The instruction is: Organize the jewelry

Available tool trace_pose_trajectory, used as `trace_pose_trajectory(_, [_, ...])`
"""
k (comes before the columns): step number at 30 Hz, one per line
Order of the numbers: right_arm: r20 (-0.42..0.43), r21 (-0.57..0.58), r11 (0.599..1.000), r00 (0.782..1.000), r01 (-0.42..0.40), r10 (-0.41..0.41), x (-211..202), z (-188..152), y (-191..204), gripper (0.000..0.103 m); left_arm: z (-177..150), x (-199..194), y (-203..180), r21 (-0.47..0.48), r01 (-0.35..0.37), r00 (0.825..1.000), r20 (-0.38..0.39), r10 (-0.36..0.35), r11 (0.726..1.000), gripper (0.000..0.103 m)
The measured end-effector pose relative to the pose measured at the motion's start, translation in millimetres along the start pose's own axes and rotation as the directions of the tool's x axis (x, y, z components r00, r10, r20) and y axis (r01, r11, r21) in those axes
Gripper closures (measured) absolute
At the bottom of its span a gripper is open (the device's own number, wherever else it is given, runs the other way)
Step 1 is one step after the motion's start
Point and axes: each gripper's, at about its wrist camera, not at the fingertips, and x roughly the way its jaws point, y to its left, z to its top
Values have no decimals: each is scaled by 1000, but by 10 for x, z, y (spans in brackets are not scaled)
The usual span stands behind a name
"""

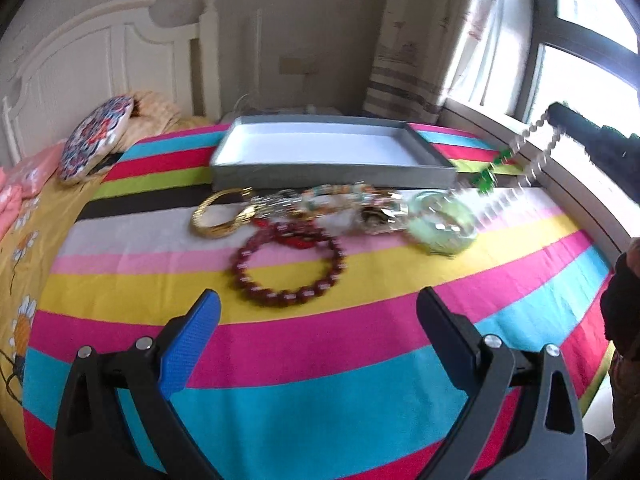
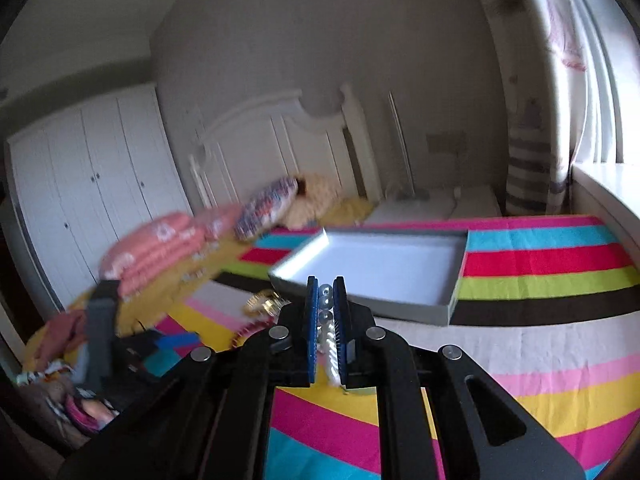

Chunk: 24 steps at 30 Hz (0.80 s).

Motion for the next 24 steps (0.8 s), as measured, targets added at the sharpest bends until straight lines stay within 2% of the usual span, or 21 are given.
trace_pose_trajectory(3, [91,3,1000,996,-10,10,-308,32,74,92,-47,-38,-191,32,19,1000,15,-20,999,6])
trace_pose_trajectory(6, [132,16,1000,991,15,-17,-505,42,56,92,-97,-57,-324,42,14,1000,13,-15,999,6])
trace_pose_trajectory(8, [97,25,1000,995,4,-6,-528,39,19,92,-116,-71,-355,36,23,1000,5,-23,999,6])
trace_pose_trajectory(10, [3,-14,997,997,79,-79,-436,-29,30,89,-121,-79,-340,15,13,1000,-5,-13,1000,6])
trace_pose_trajectory(11, [-64,-19,994,992,109,-110,-345,-98,6,81,-126,-92,-319,4,11,1000,-3,-11,1000,6])
trace_pose_trajectory(12, [-116,-4,994,988,105,-105,-257,-150,-25,67,-131,-118,-284,-14,8,1000,0,-8,1000,6])
trace_pose_trajectory(13, [-170,26,994,981,104,-98,-187,-226,-67,25,-142,-158,-248,-32,3,1000,4,-3,999,5])
trace_pose_trajectory(14, [-206,49,993,973,111,-99,-139,-301,-87,7,-163,-209,-198,-54,-1,1000,9,1,999,5])
trace_pose_trajectory(16, [-273,48,996,960,80,-64,-38,-470,-32,8,-212,-294,-103,-80,-16,1000,16,17,997,5])
trace_pose_trajectory(17, [-329,6,997,942,75,-69,64,-568,56,10,-243,-332,-44,-93,-32,999,19,34,995,5])
trace_pose_trajectory(21, [-461,-110,990,879,85,-127,408,-834,294,15,-336,-418,176,-149,-54,998,21,57,987,5])
trace_pose_trajectory(22, [-472,-165,981,866,100,-168,471,-870,363,15,-356,-435,236,-164,-52,998,23,56,985,5])
trace_pose_trajectory(24, [-494,-206,974,849,95,-187,570,-890,438,15,-380,-466,303,-176,-53,998,29,59,983,5])
